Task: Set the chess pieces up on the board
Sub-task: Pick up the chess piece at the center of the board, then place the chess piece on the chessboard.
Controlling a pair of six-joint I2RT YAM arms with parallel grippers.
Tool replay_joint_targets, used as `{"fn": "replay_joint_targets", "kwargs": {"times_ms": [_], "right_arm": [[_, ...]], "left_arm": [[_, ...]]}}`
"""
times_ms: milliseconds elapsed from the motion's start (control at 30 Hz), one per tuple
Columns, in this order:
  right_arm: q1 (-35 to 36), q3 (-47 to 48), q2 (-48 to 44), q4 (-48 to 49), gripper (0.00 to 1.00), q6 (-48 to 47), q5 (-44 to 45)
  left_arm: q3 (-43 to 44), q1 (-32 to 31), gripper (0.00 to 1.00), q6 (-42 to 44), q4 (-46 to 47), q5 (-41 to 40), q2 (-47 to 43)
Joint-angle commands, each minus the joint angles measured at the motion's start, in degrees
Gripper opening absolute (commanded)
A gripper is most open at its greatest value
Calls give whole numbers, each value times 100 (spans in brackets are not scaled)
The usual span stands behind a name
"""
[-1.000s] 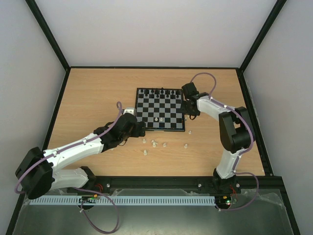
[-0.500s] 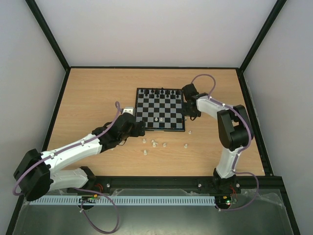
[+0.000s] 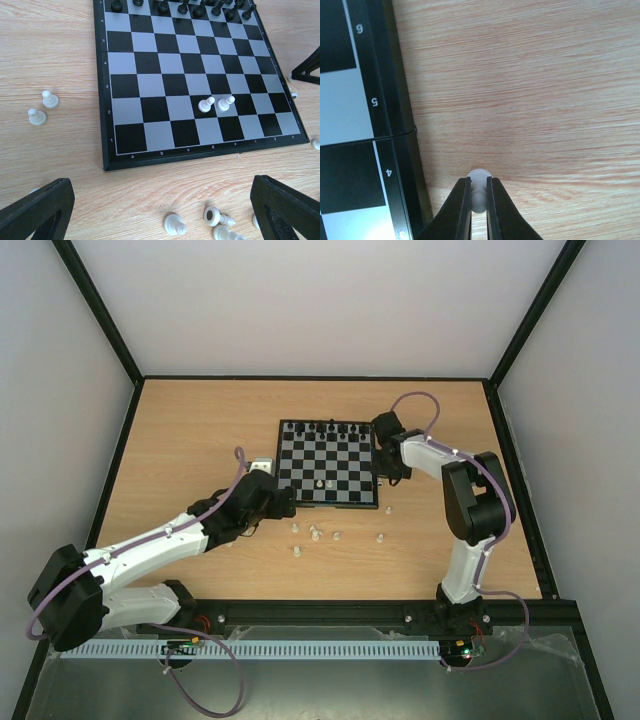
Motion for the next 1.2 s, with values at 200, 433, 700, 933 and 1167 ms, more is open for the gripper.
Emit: {"fn": "replay_joint_targets", "kwargs": {"times_ms": [200,433,700,933,1167], "right_arm": [[54,55,-565,-362,2,-60,-297],[612,328,-806,-633,2,-143,-589],[1251,682,-433,-899,2,-144,-655],[1419,761,-123,-978,3,-127,-634],[1525,807,85,-1003,4,-126,-678]], "left_arm": [[18,208,99,52,-102,-73,-85],[-142,683,99,66,-96,25,-156],[-284,1173,99,86,-21,204,-130],[-398,1372,99,118,82,295,-90],[-450,1452,99,138,130,348,-81]]}}
